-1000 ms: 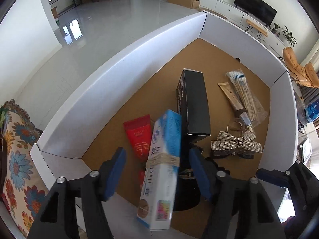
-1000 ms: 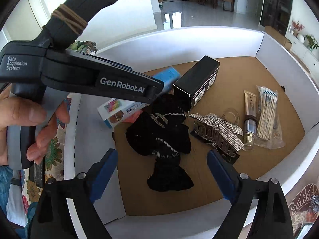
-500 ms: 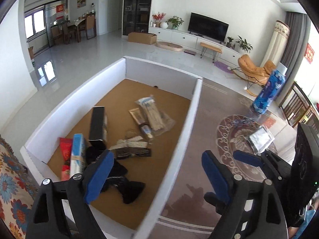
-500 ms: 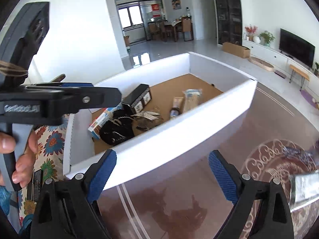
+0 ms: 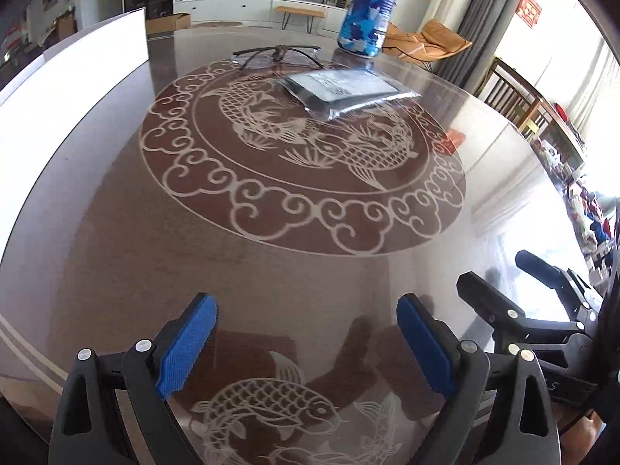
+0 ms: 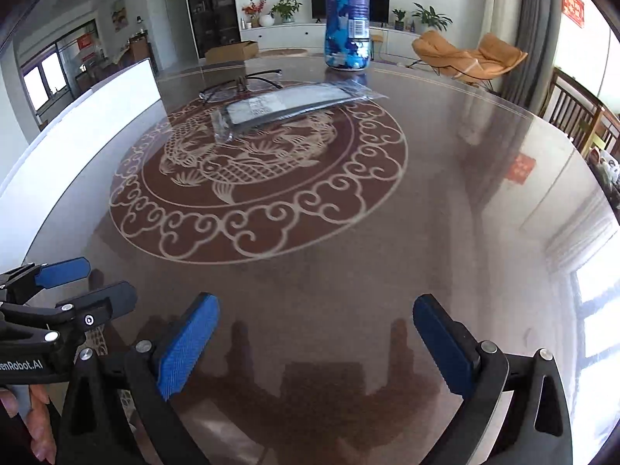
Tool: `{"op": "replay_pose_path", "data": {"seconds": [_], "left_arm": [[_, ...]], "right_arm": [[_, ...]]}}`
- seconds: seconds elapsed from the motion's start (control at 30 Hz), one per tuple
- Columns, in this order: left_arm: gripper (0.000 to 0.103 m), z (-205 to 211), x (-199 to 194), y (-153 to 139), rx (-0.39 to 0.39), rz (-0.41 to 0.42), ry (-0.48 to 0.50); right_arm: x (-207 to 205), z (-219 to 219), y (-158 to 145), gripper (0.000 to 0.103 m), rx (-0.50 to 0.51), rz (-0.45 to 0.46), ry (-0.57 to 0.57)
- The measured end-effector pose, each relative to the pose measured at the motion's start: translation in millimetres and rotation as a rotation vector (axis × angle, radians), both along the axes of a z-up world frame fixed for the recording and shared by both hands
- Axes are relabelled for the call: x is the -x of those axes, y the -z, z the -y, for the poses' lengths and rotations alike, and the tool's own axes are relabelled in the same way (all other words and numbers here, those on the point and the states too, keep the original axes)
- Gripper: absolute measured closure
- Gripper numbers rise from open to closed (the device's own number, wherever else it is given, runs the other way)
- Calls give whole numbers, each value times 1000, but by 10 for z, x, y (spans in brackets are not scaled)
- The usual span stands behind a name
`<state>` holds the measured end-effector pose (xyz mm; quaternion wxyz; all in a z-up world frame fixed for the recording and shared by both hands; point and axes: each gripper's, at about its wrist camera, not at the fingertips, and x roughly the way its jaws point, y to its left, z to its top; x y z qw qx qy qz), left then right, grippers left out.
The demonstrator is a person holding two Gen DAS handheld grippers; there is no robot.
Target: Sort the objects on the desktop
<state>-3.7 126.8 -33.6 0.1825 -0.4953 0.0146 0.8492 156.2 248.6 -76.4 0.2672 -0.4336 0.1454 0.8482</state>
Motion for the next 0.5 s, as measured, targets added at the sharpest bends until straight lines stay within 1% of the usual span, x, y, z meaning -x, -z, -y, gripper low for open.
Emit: {"op": "replay_pose_path", "data": {"seconds": [0.03,0.1,0.17,0.23,0.3,0.5], "left_arm": [[7,-94,-53,22,36,-35,23],[7,-206,-110,59,81,-73,58],[5,-241,-155,80,113,-110,65],[0,-200,-195,88,100,-126,73],[0,-189,-195,90,100,-125,80],[0,-150,-188,67,98,-128,86]], "right_arm": [[-70,-33,23,2,3,6,13],[-181,-80,93,2,3,12,42],[-232,-101,109,2,-3,-3,57],[-237,-89,111,0,-1,-6,59],[-192,-65,126,0,-22,11,61],[-166,-35,128,0,-27,5,65]]}}
